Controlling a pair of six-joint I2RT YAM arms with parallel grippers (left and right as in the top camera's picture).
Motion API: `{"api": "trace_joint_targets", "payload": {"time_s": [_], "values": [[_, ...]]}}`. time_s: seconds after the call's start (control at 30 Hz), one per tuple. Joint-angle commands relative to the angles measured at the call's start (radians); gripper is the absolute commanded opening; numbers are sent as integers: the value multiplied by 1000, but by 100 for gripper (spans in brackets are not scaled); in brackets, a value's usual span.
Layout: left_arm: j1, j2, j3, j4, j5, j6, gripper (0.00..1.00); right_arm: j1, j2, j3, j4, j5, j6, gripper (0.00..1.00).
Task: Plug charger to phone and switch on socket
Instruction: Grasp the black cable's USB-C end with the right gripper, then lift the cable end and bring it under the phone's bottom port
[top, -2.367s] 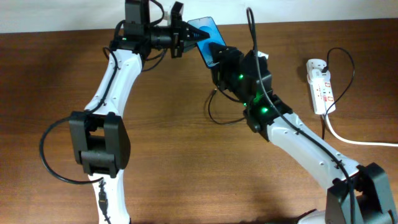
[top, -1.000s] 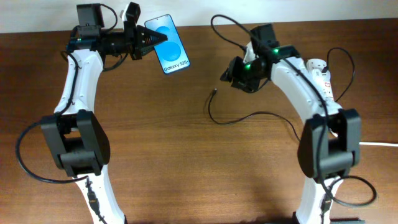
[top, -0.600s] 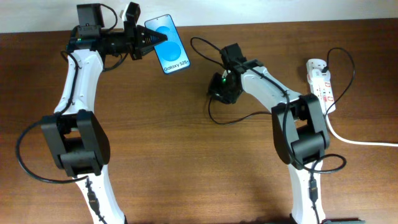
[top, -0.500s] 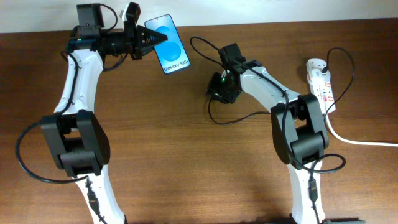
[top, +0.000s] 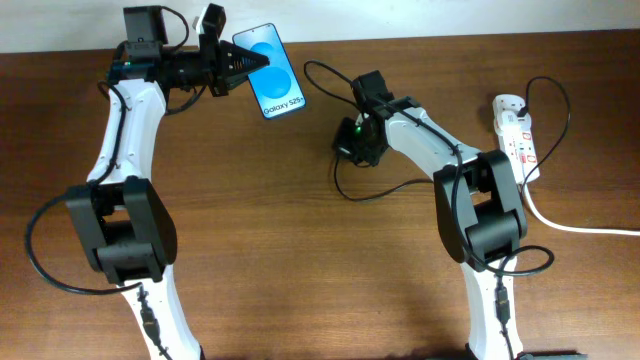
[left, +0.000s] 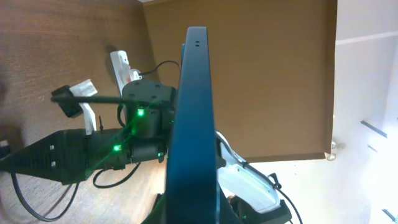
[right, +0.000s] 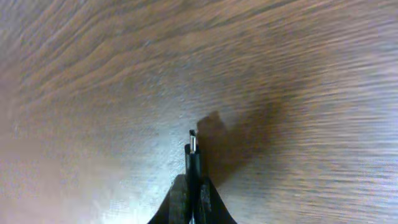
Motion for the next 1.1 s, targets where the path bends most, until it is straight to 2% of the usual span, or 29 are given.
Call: {"api": "trace_joint_targets", "payload": {"time_s": [0.0, 0.1, 0.2, 0.27, 0.47, 0.7, 0.8, 0.87, 0.93, 1.0, 1.07], "values": [[5, -16, 8, 2, 24, 19, 0, -26, -13, 17, 18, -169, -154, 4], [5, -16, 8, 2, 24, 19, 0, -82, -90, 17, 18, -352, -358, 4], [5, -16, 8, 3, 23, 20, 0, -136, -201, 17, -70, -362, -454, 4], [5, -16, 8, 3, 23, 20, 0, -163, -270, 17, -131, -428, -603, 4], [2, -16, 8, 2, 28, 20, 0, -209, -505, 17, -354, -518, -835, 4], [-36, -18, 8, -28, 75, 19, 0, -282, -772, 17, -530, -518, -847, 4], [-53, -18, 8, -95, 75, 19, 0, -327, -812, 16, -673, -518, -904, 4], [-65, -18, 8, -147, 75, 20, 0, -303, -812, -17, -702, -526, -910, 4], [-80, -18, 8, -159, 75, 25, 0, -267, -809, -79, -663, -604, -910, 4], [-102, -18, 8, -159, 75, 43, 0, -230, -808, -187, -549, -728, -905, 4], [-123, -18, 8, -158, 75, 60, 0, -186, -804, -357, -303, -818, -739, 4]]}}
